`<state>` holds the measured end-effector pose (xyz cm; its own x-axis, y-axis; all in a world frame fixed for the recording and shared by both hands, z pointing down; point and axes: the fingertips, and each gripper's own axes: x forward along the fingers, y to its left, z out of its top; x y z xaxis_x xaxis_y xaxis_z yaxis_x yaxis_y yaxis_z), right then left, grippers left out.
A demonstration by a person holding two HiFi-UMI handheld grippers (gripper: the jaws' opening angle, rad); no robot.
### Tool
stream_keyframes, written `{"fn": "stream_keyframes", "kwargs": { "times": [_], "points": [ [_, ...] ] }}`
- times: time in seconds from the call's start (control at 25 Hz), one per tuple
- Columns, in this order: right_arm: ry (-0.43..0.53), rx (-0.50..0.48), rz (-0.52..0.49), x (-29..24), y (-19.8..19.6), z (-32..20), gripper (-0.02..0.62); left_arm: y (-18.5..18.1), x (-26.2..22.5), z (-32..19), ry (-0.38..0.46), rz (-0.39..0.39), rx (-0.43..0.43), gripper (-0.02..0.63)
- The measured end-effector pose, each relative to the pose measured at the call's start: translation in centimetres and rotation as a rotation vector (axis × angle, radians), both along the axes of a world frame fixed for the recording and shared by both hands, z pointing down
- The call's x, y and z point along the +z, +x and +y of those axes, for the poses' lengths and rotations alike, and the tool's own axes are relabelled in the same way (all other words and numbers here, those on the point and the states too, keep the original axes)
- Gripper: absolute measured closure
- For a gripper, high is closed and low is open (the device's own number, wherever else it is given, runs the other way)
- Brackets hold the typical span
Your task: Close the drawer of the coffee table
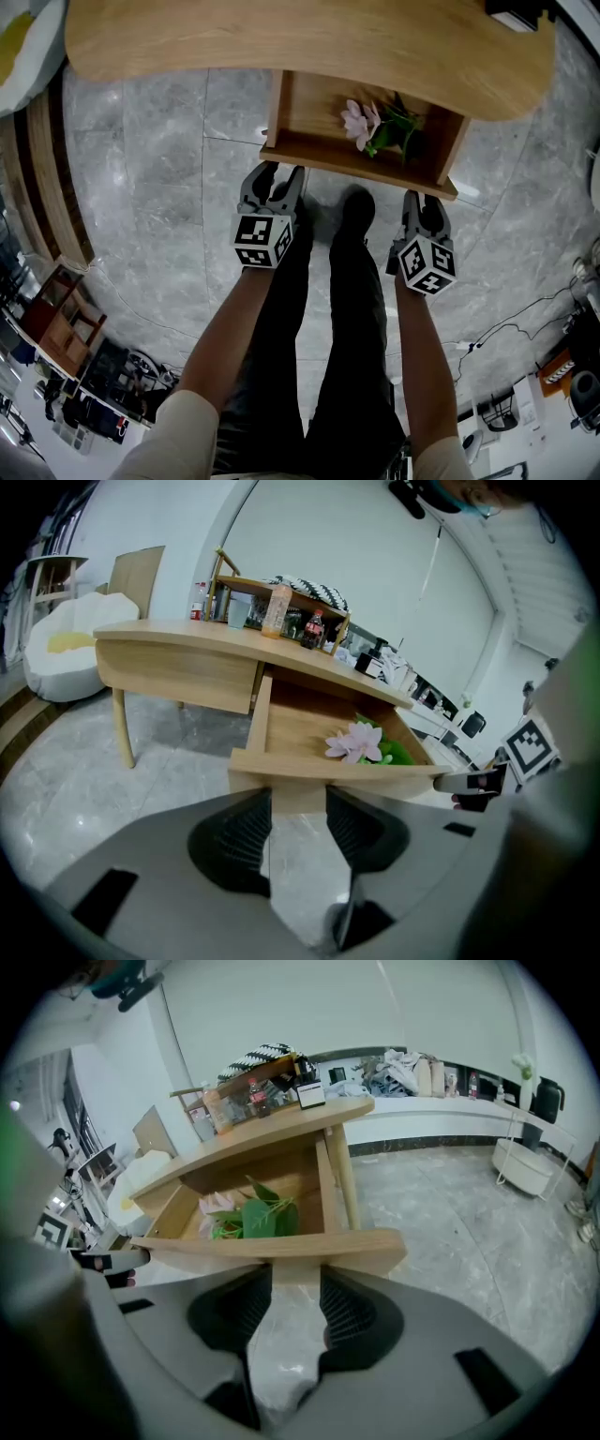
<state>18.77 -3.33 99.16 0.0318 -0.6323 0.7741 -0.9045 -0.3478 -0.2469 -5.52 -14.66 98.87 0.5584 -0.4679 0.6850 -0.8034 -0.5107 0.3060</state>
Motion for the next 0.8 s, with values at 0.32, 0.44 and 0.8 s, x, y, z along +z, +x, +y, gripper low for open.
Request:
{"fn": "stream_keyframes", "kwargs": {
  "times": [0.32, 0.44, 0.8],
  "points": [
    [0.041, 0.001, 0.025, -1.4, 0.9, -2.0, 0.417, 1.0, -1.4, -1.9, 0.038, 0.017, -0.010, 0.402],
    [0.055, -0.005, 0.040, -1.9, 1.2, -2.8, 0.417, 1.3, -1.9, -2.7, 0.055, 0.017, -0.007, 0.402],
    [0.096, -0.036, 0.081, -2.6, 2.8, -6.1, 0.418, 2.8, -2.7, -6.0, 0.102, 0.033, -0.012, 0.402]
  ]
}}
